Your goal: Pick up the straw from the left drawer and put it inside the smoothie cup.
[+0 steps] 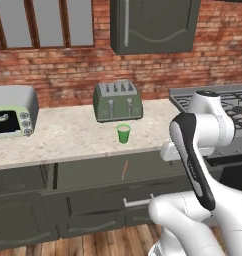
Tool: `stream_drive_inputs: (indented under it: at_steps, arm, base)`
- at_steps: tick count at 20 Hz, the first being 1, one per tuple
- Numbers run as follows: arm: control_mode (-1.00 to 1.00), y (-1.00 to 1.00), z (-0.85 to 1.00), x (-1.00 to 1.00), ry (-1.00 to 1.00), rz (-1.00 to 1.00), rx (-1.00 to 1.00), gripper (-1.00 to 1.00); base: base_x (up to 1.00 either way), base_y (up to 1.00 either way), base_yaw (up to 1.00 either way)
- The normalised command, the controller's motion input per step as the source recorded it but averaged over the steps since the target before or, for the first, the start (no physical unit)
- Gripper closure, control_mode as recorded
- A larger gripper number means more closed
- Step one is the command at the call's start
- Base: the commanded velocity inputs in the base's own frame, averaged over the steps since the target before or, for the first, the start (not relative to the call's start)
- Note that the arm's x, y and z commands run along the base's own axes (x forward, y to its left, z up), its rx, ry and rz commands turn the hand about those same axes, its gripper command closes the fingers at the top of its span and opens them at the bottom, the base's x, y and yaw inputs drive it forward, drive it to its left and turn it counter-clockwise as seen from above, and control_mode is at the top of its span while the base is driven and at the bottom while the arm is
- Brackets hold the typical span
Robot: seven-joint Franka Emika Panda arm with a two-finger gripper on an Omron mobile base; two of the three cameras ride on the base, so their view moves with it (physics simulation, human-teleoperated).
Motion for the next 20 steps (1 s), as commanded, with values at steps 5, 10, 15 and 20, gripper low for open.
stream_drive_inputs:
  at_steps: [5,10,15,20]
  arm:
    - [1.0,0.0,0.0,0.0,0.0,0.0,0.0,-1.0]
    - [-1.0,0.0,0.0,0.01,0.0,0.0,0.0,-1.0]
    - [-1.0,0.0,-0.02,0.24,0.0,0.0,0.0,-1.0]
    - [-1.0,0.06,-0.11,0.47,0.03,0.0,0.0,-1.0]
  base:
    - [-0.09,0.37,0.0]
    - [-0.01,0.05,0.0]
    - [0.0,0.0,0.0]
    - [0.0,0.0,0.0]
